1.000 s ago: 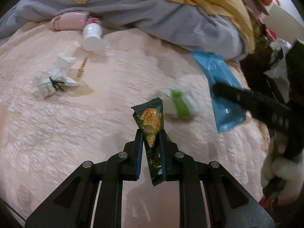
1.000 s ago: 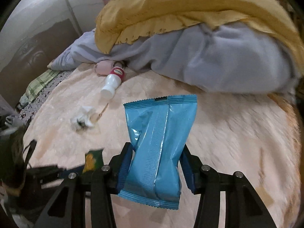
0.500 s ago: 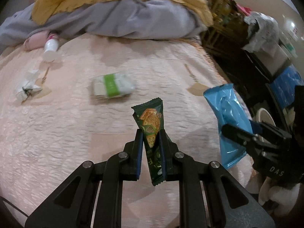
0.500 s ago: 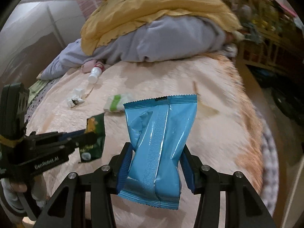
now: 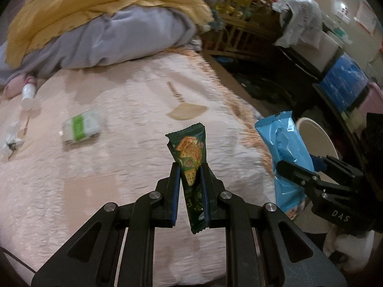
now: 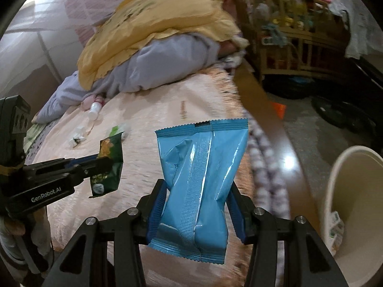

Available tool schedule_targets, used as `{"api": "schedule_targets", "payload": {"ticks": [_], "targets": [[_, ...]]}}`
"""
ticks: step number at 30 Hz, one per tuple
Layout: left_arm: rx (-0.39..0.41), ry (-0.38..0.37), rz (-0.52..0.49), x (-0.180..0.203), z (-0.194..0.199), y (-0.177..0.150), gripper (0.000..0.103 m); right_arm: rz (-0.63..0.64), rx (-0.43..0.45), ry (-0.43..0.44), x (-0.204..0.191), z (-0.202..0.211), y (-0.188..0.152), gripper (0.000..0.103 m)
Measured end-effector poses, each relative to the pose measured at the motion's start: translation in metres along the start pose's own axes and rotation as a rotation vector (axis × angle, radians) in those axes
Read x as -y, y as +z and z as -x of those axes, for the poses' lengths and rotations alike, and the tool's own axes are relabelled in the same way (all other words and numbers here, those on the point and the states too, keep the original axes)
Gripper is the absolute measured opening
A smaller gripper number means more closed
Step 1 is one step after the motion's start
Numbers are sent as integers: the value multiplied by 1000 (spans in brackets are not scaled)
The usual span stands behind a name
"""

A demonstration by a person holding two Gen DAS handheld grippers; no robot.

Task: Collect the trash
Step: 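Carry the blue snack bag and green snack stick over the white bucket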

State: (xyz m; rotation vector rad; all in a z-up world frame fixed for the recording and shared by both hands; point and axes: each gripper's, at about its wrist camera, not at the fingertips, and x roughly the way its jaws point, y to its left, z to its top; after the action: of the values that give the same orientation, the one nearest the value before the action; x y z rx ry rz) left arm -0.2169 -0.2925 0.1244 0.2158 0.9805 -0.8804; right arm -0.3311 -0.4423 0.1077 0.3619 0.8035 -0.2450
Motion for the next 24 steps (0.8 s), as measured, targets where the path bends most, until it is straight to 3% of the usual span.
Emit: {"api": "schedule_targets", "payload": {"ticks": [24], "targets": [[-56, -119, -192, 142, -39, 6, 14, -180, 54, -148, 124, 68, -42, 48]]}}
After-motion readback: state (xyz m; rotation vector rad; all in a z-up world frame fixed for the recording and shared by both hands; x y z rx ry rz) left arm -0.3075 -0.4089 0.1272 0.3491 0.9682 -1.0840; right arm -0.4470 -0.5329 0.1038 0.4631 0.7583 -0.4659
